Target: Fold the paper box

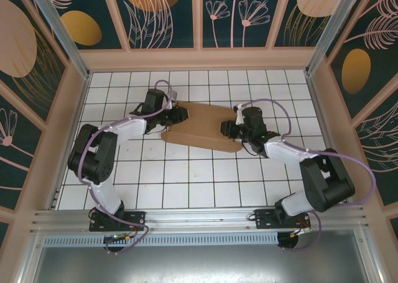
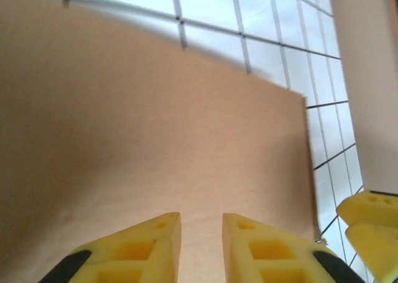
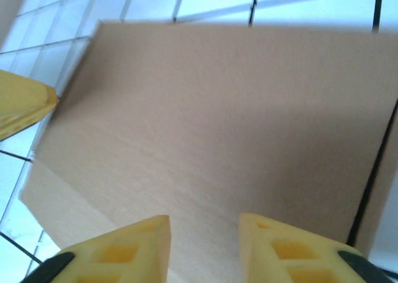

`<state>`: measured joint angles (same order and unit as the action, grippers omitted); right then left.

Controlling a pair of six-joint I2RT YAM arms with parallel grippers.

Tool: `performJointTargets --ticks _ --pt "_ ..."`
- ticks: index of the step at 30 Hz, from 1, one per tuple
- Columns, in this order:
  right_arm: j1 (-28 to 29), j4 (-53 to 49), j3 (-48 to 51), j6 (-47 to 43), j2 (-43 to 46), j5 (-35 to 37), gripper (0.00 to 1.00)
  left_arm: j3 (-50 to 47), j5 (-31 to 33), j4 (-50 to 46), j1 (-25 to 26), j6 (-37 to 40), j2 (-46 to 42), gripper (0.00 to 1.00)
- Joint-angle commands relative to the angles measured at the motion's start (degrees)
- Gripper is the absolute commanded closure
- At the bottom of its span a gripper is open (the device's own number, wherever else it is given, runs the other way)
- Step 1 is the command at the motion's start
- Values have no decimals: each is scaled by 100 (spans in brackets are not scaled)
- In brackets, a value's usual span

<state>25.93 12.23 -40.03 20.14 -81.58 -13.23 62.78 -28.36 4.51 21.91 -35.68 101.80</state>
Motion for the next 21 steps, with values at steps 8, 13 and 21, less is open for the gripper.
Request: performJointTargets --ticks 8,13,21 --pt "-672 -61 -200 332 -232 50 44 454 1346 -1186 -558 1202 189 64" --pt "-894 -1 -197 422 -514 119 32 723 1335 -1252 -650 1349 617 63" --pt "-1071 174 -231 541 -776 -158 27 793 569 -760 -650 1372 1122 63"
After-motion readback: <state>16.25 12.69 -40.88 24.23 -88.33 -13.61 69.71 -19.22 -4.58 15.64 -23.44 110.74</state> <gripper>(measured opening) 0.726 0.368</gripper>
